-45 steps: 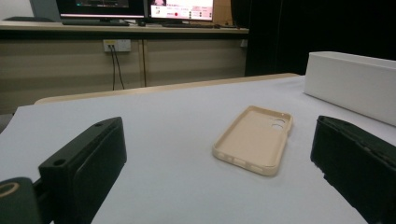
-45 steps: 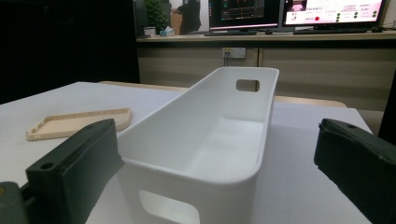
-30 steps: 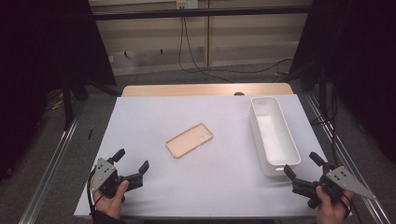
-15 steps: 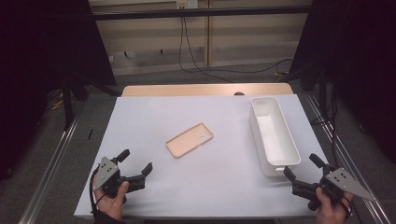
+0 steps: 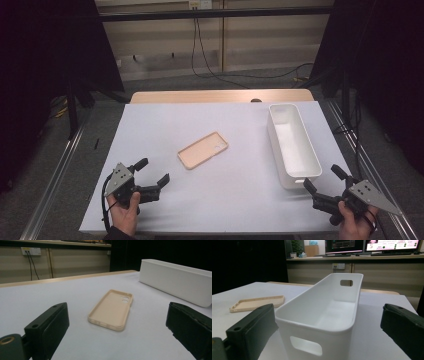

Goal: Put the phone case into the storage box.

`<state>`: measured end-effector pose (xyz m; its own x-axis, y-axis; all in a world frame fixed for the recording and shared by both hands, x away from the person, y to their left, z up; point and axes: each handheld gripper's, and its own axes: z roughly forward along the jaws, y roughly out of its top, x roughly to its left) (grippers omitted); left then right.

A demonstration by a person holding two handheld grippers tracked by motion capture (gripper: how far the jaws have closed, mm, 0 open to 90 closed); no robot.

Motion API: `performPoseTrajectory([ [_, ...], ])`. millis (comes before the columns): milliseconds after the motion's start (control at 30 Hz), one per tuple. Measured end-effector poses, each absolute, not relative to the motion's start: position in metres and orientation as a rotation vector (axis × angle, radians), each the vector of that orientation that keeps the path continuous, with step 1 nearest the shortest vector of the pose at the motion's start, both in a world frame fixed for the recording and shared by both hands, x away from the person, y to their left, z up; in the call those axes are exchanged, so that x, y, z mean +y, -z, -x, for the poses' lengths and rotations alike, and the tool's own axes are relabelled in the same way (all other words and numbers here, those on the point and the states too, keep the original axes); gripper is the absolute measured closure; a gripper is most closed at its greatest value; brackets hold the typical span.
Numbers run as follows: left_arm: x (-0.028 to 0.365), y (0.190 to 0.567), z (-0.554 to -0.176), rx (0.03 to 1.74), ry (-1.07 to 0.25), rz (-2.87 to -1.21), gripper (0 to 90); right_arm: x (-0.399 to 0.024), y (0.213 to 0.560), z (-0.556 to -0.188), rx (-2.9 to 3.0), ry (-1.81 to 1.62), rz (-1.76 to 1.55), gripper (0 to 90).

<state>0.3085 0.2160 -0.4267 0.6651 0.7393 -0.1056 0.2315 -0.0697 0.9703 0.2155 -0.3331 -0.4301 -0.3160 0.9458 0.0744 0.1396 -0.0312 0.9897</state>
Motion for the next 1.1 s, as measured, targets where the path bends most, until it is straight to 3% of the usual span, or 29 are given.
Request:
performPoseTrajectory([
  [733,0.198,0.418,-0.333,0.68,-0.437,-1.707,3.9,-0.333,0.43,-0.216,1.531,-1.42,-1.169,0.0],
  [1100,0.182,0.415,-0.352,0.699,-0.419,-1.656,3.4,-0.333,0.43,-0.216,1.538,-1.424,-1.16,0.0],
])
